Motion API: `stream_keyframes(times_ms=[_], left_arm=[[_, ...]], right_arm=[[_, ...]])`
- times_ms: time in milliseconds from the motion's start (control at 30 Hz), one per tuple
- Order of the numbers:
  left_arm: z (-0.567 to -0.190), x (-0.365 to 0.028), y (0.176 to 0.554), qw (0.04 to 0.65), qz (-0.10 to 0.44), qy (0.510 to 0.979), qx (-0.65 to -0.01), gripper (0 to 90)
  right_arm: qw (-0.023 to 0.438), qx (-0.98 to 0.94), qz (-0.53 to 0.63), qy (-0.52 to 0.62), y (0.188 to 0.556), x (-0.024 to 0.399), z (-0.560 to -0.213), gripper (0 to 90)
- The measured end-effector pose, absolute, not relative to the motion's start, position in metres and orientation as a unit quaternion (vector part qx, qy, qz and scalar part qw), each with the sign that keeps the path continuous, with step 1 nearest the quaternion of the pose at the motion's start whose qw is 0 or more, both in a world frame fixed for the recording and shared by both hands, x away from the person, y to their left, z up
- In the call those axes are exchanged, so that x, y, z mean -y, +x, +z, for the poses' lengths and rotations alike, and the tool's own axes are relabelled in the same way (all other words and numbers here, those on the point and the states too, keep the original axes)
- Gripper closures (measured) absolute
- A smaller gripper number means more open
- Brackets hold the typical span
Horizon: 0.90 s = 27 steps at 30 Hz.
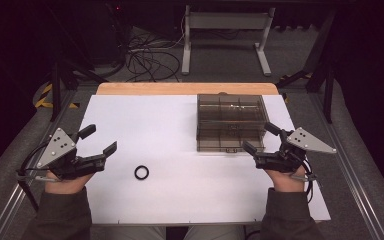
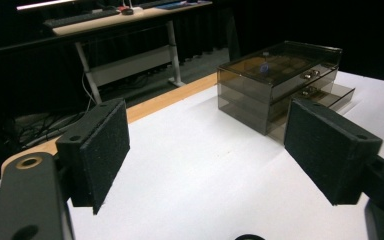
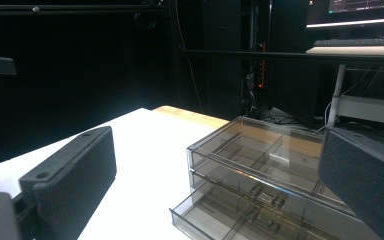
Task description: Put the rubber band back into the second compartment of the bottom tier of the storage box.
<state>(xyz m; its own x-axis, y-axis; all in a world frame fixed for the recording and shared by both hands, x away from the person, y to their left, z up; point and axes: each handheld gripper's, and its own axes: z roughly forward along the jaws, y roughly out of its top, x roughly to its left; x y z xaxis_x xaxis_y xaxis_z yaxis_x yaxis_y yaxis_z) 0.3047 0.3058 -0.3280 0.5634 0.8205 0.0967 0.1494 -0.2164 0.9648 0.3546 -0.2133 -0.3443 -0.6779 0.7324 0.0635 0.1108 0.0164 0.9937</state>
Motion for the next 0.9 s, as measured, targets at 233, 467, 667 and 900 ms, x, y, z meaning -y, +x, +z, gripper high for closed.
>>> stream_keyframes(times_ms=[233, 467, 667, 900], left_arm=[[-0.331, -0.303, 0.306, 0.513, 0.321, 0.717, -0.346, 24.3], [-0.337, -0.296, 0.309, 0.487, 0.319, 0.735, -0.347, 32.4], [-0.342, -0.294, 0.31, 0.475, 0.312, 0.745, -0.349, 38.9], [-0.35, -0.294, 0.314, 0.463, 0.3, 0.754, -0.357, 44.4]], right_arm=[[0.249, -0.668, 0.626, 0.315, 0.354, 0.213, -0.343, 3.1], [0.25, -0.668, 0.626, 0.315, 0.353, 0.214, -0.342, 3.2], [0.253, -0.667, 0.626, 0.316, 0.352, 0.215, -0.341, 3.4], [0.254, -0.667, 0.626, 0.314, 0.351, 0.215, -0.34, 3.6]])
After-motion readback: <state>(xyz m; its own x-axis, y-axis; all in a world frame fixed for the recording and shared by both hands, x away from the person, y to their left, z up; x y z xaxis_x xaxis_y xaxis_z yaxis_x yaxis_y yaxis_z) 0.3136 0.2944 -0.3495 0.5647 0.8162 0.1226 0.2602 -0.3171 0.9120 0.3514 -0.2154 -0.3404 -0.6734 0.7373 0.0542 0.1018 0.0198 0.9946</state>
